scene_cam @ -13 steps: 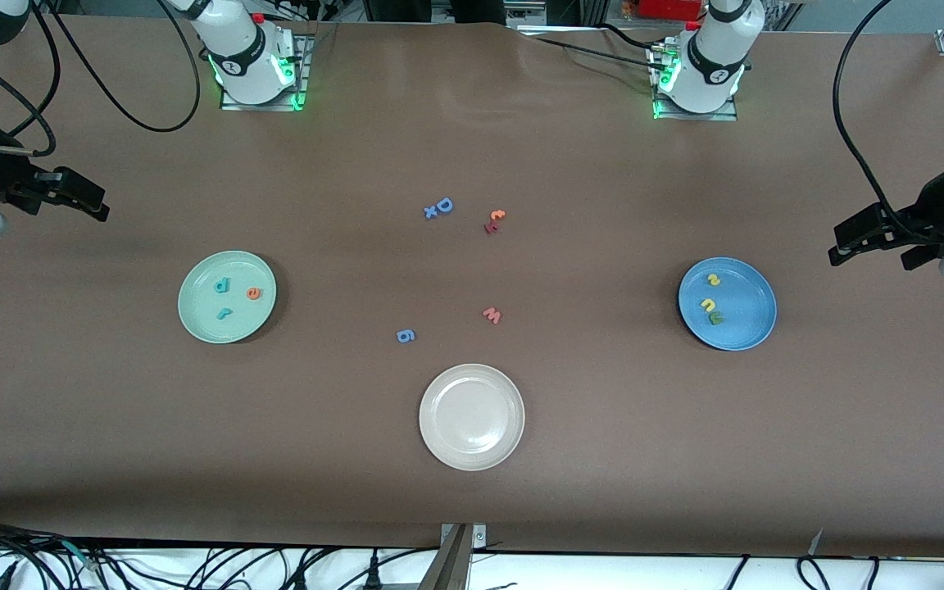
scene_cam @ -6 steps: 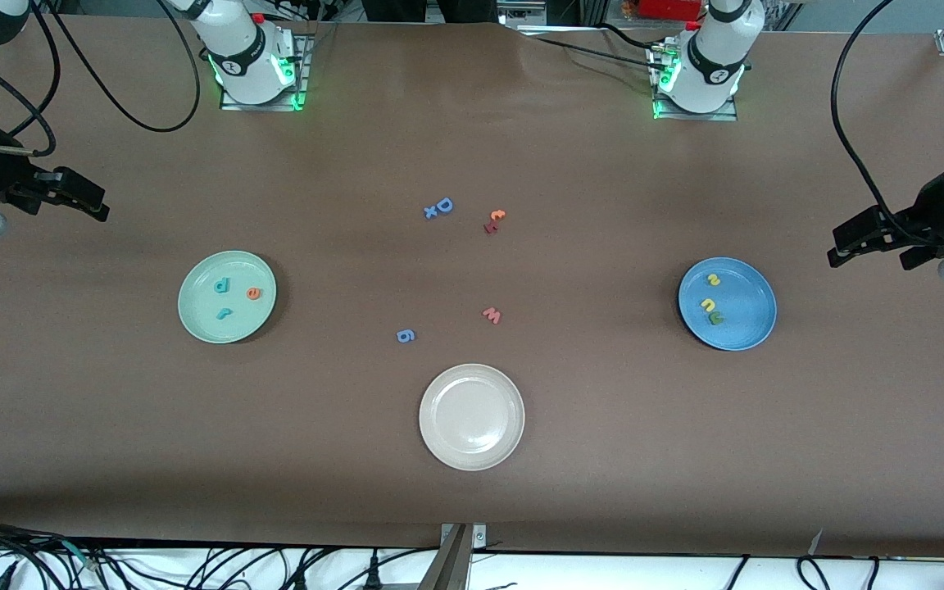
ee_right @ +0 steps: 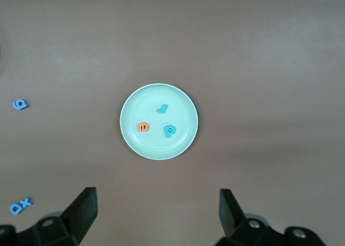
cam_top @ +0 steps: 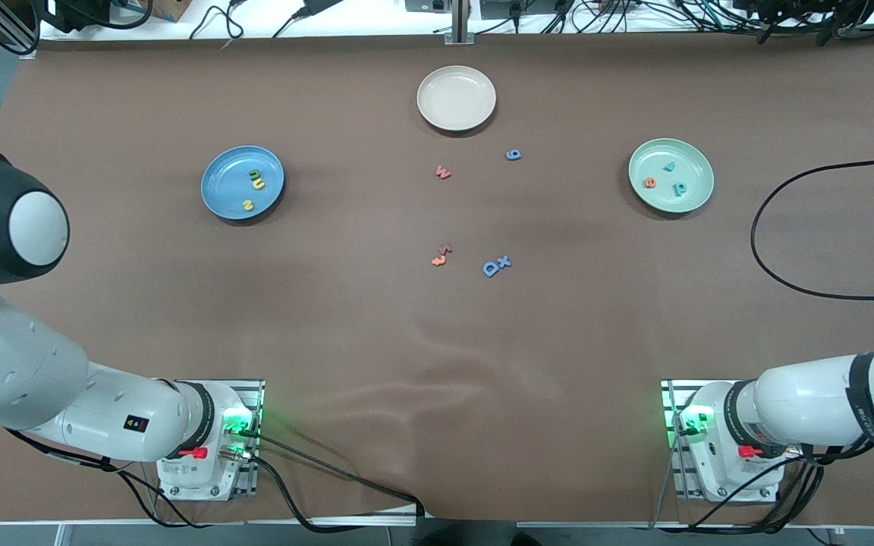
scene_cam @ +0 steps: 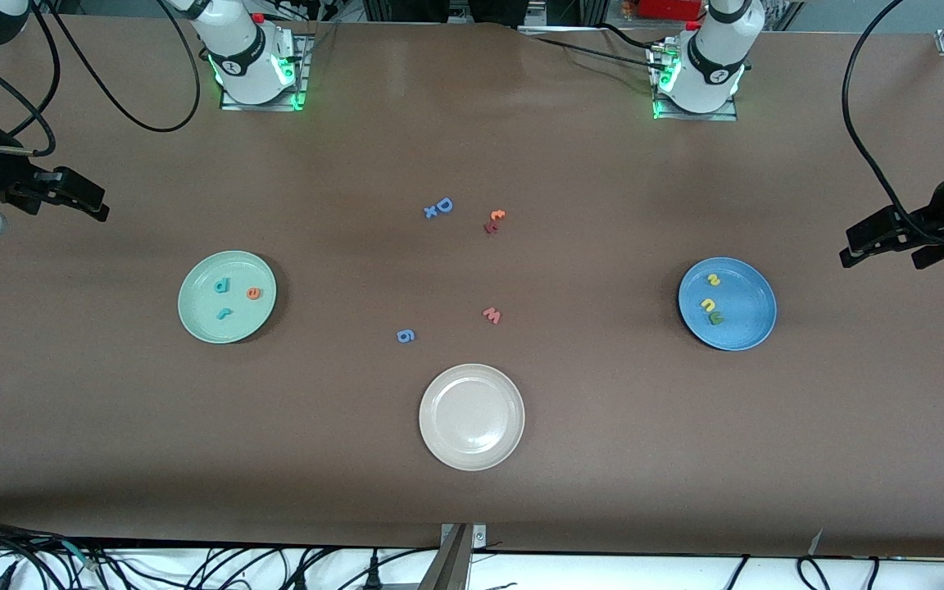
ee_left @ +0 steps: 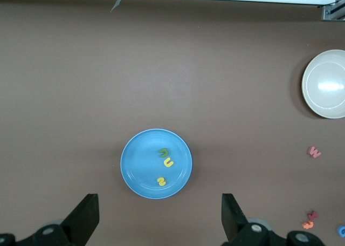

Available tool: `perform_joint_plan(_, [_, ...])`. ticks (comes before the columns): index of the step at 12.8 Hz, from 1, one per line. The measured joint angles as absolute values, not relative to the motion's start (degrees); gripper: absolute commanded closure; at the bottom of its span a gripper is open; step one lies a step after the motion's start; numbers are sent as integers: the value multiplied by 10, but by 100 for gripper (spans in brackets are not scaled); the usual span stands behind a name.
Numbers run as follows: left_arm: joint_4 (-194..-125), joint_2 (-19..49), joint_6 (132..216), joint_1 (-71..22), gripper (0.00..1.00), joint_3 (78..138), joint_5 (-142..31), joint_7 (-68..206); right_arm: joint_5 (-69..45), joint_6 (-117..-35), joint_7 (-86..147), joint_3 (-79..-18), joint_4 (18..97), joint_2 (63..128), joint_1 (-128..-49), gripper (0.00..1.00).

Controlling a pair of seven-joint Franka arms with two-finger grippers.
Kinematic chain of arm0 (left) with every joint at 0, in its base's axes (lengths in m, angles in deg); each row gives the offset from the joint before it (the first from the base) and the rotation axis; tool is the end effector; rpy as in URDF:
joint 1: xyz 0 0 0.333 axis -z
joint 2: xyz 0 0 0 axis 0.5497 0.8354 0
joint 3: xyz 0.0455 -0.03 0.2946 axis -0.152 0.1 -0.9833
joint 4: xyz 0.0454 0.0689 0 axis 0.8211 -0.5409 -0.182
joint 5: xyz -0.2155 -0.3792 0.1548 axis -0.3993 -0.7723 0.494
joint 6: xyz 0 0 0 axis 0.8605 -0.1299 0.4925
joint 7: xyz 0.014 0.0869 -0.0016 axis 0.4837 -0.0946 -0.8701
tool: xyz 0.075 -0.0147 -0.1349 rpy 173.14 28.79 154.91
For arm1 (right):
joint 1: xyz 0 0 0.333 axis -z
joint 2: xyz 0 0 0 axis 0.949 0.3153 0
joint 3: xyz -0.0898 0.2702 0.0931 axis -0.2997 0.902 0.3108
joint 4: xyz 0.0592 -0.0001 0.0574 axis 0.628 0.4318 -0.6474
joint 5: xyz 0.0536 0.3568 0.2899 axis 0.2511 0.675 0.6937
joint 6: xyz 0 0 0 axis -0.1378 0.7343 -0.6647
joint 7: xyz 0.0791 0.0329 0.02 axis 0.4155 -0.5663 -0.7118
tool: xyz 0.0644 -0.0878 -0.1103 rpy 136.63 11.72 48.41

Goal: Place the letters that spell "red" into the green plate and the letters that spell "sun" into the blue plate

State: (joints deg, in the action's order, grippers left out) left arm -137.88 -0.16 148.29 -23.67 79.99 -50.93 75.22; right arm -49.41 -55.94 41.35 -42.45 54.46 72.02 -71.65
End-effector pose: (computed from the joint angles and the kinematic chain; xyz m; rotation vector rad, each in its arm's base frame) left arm 0.6839 -0.0168 0.5607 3.0954 0.0121 0.0931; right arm 0.6309 0.0036 0.5104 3.1245 -0.1385 -0.0160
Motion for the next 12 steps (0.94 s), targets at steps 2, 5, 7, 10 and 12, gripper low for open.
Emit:
perform_joint_plan(2, [-1401, -28, 1491, -282, 0, 884, -473, 713, -494, -559, 414, -424, 545, 720, -717, 0])
perform_joint_plan(5, [-1499, -91, 1540, -308, 0, 931, -466, 690, -494, -559, 414, -424, 544, 720, -717, 0])
perform_joint_plan(7, [-1536, -113, 1555, -318, 0, 933, -466, 690, -494, -559, 414, -424, 544, 720, -717, 0])
perform_joint_plan(10, [-1545, -118, 1558, -327, 0, 934, -466, 690, -494, -559, 414, -424, 544, 720, -717, 0])
perform_joint_plan(12, [-1545, -118, 1558, -328, 0, 935, -466, 690, -494, -559, 414, -424, 544, 720, -717, 0])
